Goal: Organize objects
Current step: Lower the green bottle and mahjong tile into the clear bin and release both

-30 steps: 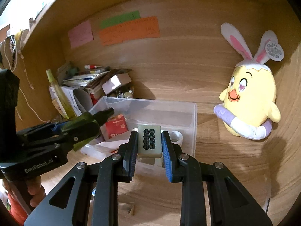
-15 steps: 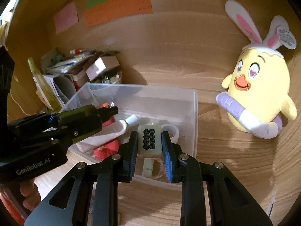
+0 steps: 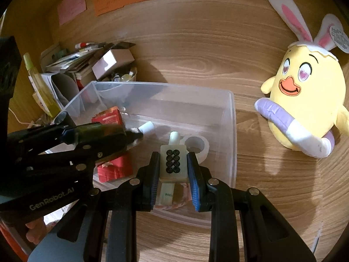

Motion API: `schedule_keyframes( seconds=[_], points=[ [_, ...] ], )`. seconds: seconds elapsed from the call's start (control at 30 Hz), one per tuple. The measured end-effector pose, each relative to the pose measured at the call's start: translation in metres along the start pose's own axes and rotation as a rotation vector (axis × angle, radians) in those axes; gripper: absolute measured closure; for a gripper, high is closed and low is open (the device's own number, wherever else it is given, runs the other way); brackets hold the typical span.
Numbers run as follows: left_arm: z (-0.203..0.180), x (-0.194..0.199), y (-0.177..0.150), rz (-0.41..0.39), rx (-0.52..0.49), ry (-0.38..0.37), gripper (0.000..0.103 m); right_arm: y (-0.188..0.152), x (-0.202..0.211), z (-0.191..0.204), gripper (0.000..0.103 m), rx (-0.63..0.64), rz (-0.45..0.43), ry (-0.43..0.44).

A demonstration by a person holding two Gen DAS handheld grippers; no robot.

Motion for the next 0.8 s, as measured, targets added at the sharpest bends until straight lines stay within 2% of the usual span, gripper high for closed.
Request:
schedule_keyframes(
  seconds=[0.3, 0.43, 0.57, 0.73, 0.8],
  points=[
    [-0.003, 0.008, 0.001, -0.005, 0.002, -0.021, 0.062, 0.000, 0.005, 0.000, 0.079, -0.001, 0.007, 0.012],
    [-0.005, 0.018, 0.001, -0.006, 0.010, -0.044, 0.060, 0.001, 0.017, 0.000, 0.067, 0.008, -0.015, -0.004],
    [-0.008, 0.027, 0.001, -0.014, 0.012, -0.068, 0.049, 0.001, 0.031, -0.001, 0.051, 0.012, -0.046, -0.025],
    [-0.015, 0.042, -0.003, -0.035, -0.015, -0.076, 0.042, -0.006, 0.051, -0.002, 0.044, 0.031, -0.068, -0.049],
    [-0.016, 0.050, -0.006, -0.048, -0.027, -0.072, 0.036, -0.010, 0.059, -0.003, 0.040, 0.030, -0.074, -0.049]
  ],
)
Point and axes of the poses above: each gripper's, at about its wrist camera, not at the fingertips, and x roughly against the way its jaws point, z to its left, y to its top, the point moved 8 cm from there along -x, roughly the way its jaws point, and after that the axes turned 10 degrees about x, right-handed, at the moved point
